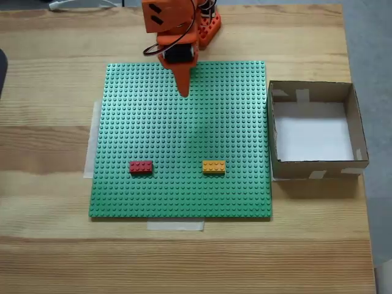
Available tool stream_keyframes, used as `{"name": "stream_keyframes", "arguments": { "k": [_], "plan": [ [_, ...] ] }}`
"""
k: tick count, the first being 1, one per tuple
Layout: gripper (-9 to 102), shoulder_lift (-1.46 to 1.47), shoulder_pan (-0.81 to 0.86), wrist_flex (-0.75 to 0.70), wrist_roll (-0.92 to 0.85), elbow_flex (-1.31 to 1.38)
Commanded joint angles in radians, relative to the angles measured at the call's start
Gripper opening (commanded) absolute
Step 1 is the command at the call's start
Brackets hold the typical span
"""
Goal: Pick the yellow lego block and put it in the box.
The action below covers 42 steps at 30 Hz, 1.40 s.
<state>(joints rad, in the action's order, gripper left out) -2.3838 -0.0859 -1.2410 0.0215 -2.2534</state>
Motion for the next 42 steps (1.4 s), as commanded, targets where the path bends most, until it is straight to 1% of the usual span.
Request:
{"name": "stream_keyframes", "arguments": {
  "k": [1,3,15,22,27,31,42],
  "plan": [
    [11,0.084,-0.020,-0.046,0.008,0.155],
    [11,0.138,-0.025,-0.064,0.009,0.212],
    [34,0.426,-0.046,-0.193,0.051,0.492],
    [29,0.693,-0.089,-0.238,0.103,0.755],
    [28,0.850,-0.135,-0.337,0.112,0.965],
    [27,0.956,-0.158,-0.376,0.104,1.039],
    [26,1.154,-0.147,-0.250,0.104,1.058]
  ]
}}
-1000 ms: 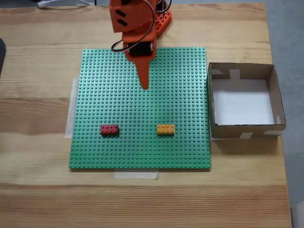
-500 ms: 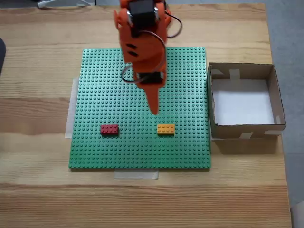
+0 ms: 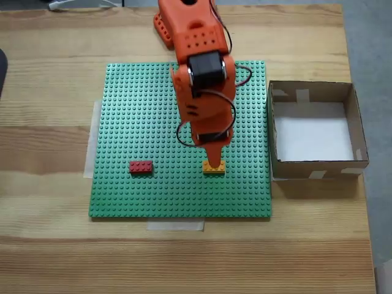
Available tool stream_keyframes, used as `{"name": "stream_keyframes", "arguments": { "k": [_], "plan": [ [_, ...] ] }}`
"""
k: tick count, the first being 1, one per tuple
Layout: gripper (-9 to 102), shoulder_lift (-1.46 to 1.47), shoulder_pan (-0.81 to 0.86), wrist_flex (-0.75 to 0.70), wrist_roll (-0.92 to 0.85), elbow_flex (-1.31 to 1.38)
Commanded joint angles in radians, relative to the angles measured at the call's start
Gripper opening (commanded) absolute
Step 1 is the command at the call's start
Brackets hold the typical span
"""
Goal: Pick the yellow lego block and put it in the box.
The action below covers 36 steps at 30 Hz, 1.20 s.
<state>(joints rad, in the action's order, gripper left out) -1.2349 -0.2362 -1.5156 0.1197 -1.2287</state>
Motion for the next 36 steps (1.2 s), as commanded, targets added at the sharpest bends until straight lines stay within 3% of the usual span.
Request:
{"name": "stream_keyframes", "arguments": {
  "k": [1,20,36],
  "plan": [
    [26,0.015,0.003,0.037,0.014,0.032],
    [26,0.141,0.009,0.193,0.051,-0.041],
    [26,0.138,0.017,0.190,0.029,-0.077]
  ]
}}
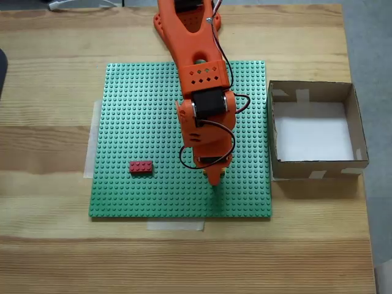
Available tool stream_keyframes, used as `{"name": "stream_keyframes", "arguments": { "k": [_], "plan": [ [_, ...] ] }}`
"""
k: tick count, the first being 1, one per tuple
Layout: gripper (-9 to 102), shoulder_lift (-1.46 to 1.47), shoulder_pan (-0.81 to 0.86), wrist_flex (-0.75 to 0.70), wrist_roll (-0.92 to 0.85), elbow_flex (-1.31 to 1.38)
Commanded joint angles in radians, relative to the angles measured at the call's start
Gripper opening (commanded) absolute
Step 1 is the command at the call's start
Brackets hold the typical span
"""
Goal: Pick the yellow lego block and put it in the box.
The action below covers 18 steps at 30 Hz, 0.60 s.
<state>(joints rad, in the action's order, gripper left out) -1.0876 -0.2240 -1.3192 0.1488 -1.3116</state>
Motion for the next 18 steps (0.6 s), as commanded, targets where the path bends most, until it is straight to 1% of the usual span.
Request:
{"name": "stream_keyframes", "arguments": {
  "k": [1,6,9,11,15,18],
  "plan": [
    [25,-0.009,0.005,-0.005,-0.002,0.006],
    [22,-0.012,0.006,0.000,-0.017,0.002],
    [18,-0.017,0.006,0.002,-0.023,0.000],
    [13,-0.017,0.006,0.000,-0.026,-0.002],
    [10,-0.020,0.006,-0.005,-0.026,-0.002],
    [5,-0.021,0.008,-0.005,-0.034,-0.002]
  ]
}}
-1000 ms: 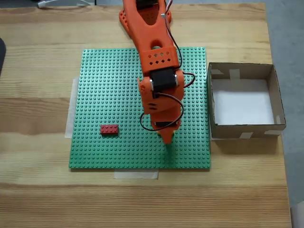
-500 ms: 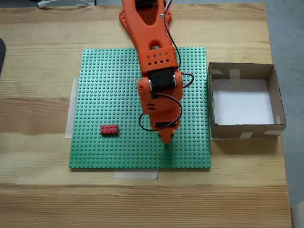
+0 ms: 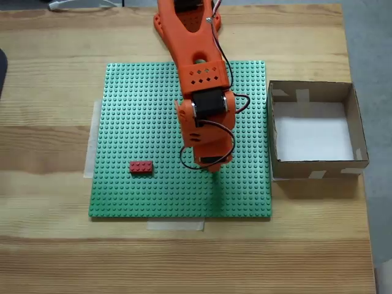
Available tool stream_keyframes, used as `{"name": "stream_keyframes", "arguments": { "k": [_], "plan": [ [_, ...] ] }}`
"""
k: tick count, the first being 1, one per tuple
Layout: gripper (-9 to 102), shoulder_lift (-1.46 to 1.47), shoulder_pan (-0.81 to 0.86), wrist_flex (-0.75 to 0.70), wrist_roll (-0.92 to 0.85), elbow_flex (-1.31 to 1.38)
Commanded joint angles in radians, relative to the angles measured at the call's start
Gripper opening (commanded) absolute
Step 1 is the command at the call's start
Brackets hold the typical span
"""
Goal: Pick the yellow lego block and put it in the box.
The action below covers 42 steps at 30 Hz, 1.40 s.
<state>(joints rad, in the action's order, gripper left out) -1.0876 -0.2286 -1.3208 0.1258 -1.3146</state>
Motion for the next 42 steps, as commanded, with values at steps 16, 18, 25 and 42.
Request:
{"name": "stream_keyframes", "arguments": {
  "k": [16,18,25,42],
  "plan": [
    [-1,-0.146,0.005,-0.037,-0.038,-0.018],
    [-1,-0.169,0.003,-0.044,-0.041,-0.018],
    [-1,-0.265,-0.002,-0.046,-0.057,-0.044],
    [-1,-0.652,-0.086,-0.103,-0.123,-0.212]
  ]
}}
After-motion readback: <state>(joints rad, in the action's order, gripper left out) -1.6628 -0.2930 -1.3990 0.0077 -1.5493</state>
